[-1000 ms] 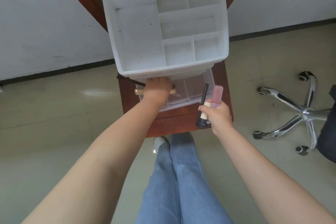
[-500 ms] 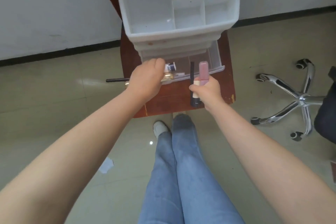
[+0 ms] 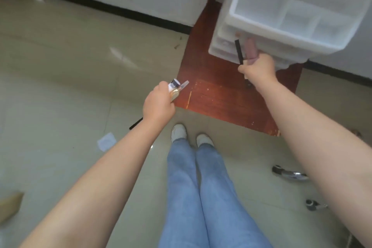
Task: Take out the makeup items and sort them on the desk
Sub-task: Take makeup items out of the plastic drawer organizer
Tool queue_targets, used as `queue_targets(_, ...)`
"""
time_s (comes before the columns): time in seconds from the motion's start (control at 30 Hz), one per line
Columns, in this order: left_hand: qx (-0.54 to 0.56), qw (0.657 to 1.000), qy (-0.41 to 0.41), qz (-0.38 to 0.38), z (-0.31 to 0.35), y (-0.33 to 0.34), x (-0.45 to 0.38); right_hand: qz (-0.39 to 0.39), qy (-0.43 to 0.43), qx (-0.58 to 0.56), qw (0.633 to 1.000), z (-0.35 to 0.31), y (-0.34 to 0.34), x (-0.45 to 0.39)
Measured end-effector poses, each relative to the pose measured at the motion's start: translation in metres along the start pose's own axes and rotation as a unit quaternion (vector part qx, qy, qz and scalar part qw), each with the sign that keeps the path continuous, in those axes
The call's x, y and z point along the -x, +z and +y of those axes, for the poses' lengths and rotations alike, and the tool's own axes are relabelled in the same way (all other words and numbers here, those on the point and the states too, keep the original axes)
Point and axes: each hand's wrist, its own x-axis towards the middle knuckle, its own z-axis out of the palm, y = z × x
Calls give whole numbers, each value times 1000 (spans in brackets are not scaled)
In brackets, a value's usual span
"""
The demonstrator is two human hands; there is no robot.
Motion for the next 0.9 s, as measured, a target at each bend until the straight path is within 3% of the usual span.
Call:
queue_targets(0.17, -8, 999, -27, 28, -8, 1, 32, -64, -111, 195, 972, -9, 0, 28)
queue_targets(0.33, -40, 995, -75, 49, -39, -8, 93, -160, -276, 377, 869, -31, 33, 107)
queue_targets(0.43, -57, 988, -124, 66, -72, -16, 144, -192, -393, 460, 773, -52, 68, 167)
queue_targets(0.63, 0, 950, -295, 100, -169, -10, 292, -269, -579, 548, 541, -70, 157, 327)
queue_targets(0.83, 99, 857, -477, 168, -276, 44, 492, -313, -710, 551, 307, -27, 245, 546)
queue_targets(0.9, 43, 813, -528, 242, -306, 71, 565, -317, -750, 531, 234, 3, 270, 625)
